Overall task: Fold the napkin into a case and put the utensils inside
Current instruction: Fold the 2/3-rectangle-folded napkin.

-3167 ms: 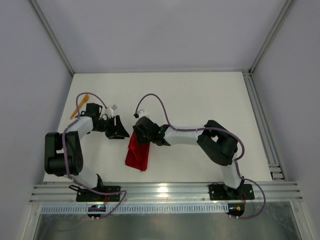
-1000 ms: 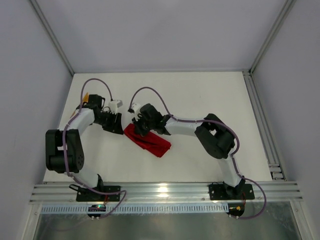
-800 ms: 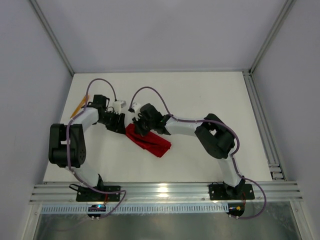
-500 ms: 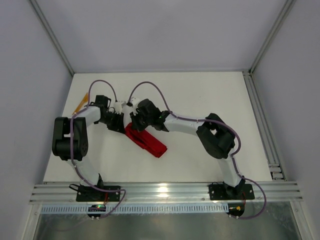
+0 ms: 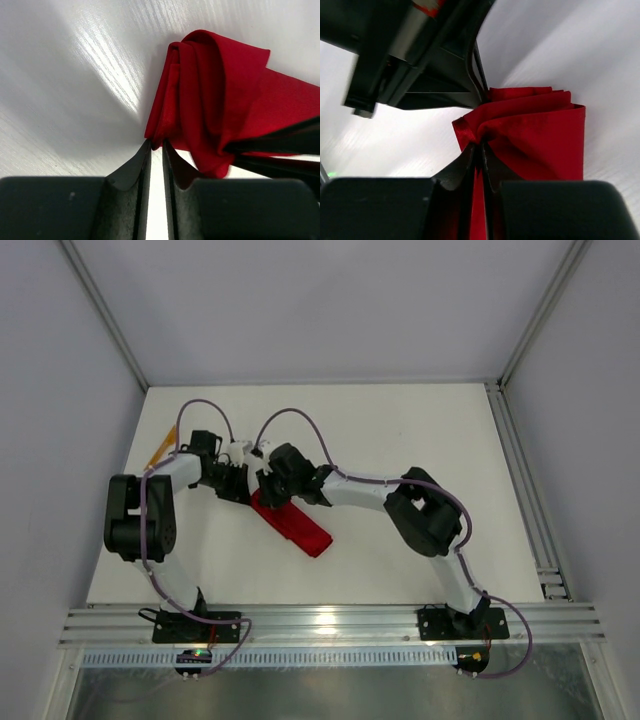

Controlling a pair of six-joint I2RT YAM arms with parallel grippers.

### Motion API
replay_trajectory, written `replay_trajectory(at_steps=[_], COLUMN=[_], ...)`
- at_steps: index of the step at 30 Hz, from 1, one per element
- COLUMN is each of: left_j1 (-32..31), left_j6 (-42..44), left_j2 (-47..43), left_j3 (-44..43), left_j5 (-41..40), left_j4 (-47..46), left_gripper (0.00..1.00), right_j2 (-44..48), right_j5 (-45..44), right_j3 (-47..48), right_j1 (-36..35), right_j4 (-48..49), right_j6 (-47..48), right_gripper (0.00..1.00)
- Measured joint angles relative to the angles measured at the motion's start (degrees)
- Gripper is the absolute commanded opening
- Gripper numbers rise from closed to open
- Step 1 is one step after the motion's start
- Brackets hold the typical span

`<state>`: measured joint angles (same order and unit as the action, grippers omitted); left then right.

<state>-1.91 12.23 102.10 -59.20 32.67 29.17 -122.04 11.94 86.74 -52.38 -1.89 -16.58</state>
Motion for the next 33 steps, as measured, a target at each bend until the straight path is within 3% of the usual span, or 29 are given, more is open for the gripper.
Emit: replay_trajectory(at_steps=[3,4,8,12,18,26,33], left_j1=[0.13,0.31,1.29,1.57,0.98,-3.72,-5.51], left_j6=[-0.07,-0.07,-0.09,0.11,-0.04,-0.72,-0.15], left_j2=[-0.52,-0.74,-2.84,-7.30,-10.84,-8.66,-7.82], left_j3=[0.00,-0.02,-0.02,-0.48,-2.01,-1.97,-0.87], left_j5=[0.55,0.83,1.01,1.01,3.04,2.93,1.97], left_j4=[0.55,0.74,2.43,3.28,2.36,0.52,0.22], left_gripper=[0.23,0.27,0.38,0.42,0.48,0.49,0.50], right_j2=[-1.88,-2.38,-2.99,-2.95,-0.28,4.72,4.81], right_j5=[-0.04,-0.04,0.02,0.57,0.50,0.48,0.20], right_j3=[-0.07,-0.11,-0.50,-2.14,-6.19,-14.12,-14.49], right_j1=[-0.35,-0.46,-0.63,-0.83,-2.51,-3.39,-3.34], right_j4=[0.33,0.44,1.14,4.35,7.91,15.04,17.16], right_j6=[-0.46,-0.55,-0.59,-0.26,2.40,3.13,3.13], right_gripper=[0.24,0.32,0.40,0.46,0.47,0.51,0.51])
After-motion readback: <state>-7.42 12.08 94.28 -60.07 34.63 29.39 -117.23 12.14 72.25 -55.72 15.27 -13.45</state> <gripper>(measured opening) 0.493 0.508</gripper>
